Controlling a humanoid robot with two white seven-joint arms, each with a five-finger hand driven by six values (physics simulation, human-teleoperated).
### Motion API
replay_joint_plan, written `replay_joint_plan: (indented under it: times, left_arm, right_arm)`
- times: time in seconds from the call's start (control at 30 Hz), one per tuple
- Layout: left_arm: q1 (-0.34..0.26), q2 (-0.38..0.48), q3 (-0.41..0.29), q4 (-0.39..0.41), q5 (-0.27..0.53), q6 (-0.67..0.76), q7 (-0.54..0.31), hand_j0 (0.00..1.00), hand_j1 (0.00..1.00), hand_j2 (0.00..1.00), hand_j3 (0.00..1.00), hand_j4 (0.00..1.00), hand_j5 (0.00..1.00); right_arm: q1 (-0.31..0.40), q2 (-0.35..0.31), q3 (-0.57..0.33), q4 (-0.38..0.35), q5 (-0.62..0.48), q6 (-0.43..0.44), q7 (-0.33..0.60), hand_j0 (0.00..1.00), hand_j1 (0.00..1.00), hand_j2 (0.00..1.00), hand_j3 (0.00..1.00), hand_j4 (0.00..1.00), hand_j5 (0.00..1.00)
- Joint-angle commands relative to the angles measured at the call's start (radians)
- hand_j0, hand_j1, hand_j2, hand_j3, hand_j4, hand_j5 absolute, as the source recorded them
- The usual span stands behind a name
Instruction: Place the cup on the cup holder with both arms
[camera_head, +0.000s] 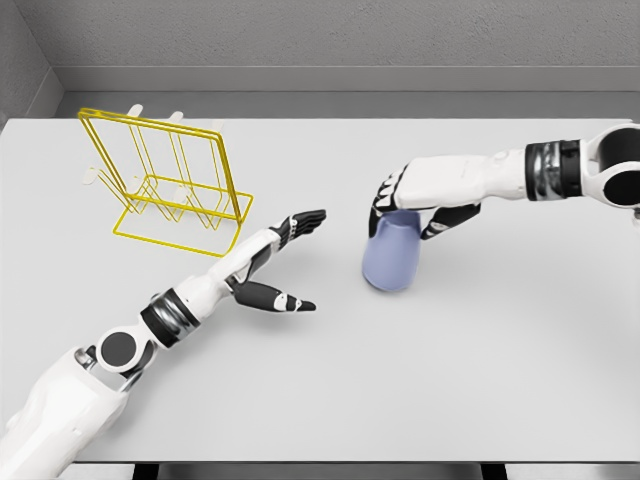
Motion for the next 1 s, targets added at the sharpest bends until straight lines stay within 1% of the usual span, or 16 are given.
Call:
replay_joint_plan:
  times: [0.0, 0.27, 0.37, 0.4, 0.63, 0.83, 0.87, 0.93, 0.97]
  left_arm:
    - [0.0, 0.0, 0.007, -0.001, 0.005, 0.001, 0.0, 1.0, 1.0, 1.0, 1.0, 1.0, 1.0]
    - [0.002, 0.001, 0.007, -0.001, 0.006, 0.004, -0.001, 1.0, 1.0, 1.0, 1.0, 1.0, 1.0]
    - [0.002, 0.0, 0.013, -0.001, 0.008, 0.004, -0.001, 1.0, 1.0, 1.0, 1.0, 1.0, 1.0]
    - [0.003, -0.002, 0.029, -0.001, 0.01, 0.006, -0.001, 1.0, 1.0, 1.0, 1.0, 1.0, 1.0]
    - [0.005, -0.004, 0.029, 0.001, 0.019, 0.01, 0.002, 1.0, 1.0, 1.0, 1.0, 1.0, 1.0]
    - [0.005, -0.016, 0.029, 0.001, 0.02, 0.148, 0.002, 1.0, 1.0, 1.0, 1.0, 1.0, 1.0]
    - [0.005, -0.016, 0.029, 0.001, 0.019, 0.148, 0.002, 1.0, 1.0, 1.0, 1.0, 1.0, 1.0]
    - [0.005, -0.017, 0.029, 0.001, 0.019, 0.147, 0.002, 1.0, 1.0, 1.0, 1.0, 1.0, 1.0]
    - [0.005, -0.017, 0.029, 0.001, 0.019, 0.145, 0.002, 1.0, 1.0, 1.0, 1.0, 1.0, 1.0]
  right_arm:
    - [0.0, 0.016, 0.002, 0.003, -0.008, 0.003, 0.0, 0.65, 0.65, 0.65, 0.65, 0.65, 0.65]
    - [0.0, 0.044, 0.009, 0.009, -0.006, 0.003, 0.0, 0.65, 0.65, 0.65, 0.65, 0.65, 0.65]
    - [0.0, 0.052, 0.02, 0.025, -0.006, 0.003, 0.0, 0.65, 0.65, 0.65, 0.65, 0.65, 0.65]
    - [0.002, 0.053, 0.022, 0.032, -0.006, 0.003, 0.0, 0.65, 0.65, 0.65, 0.65, 0.65, 0.65]
    - [0.0, 0.067, 0.034, 0.054, -0.006, 0.003, 0.0, 0.66, 0.66, 0.66, 0.66, 0.66, 0.66]
    - [0.0, 0.076, 0.034, 0.059, -0.006, 0.003, 0.0, 0.66, 0.66, 0.66, 0.66, 0.66, 0.66]
    - [0.0, 0.081, 0.034, 0.06, -0.008, 0.003, 0.0, 0.67, 0.67, 0.67, 0.67, 0.67, 0.67]
    - [0.0, 0.082, 0.034, 0.068, -0.008, 0.003, 0.0, 0.7, 0.7, 0.7, 0.7, 0.7, 0.7]
    - [0.0, 0.082, 0.034, 0.072, -0.008, 0.003, 0.0, 0.79, 0.79, 0.79, 0.79, 0.79, 0.79]
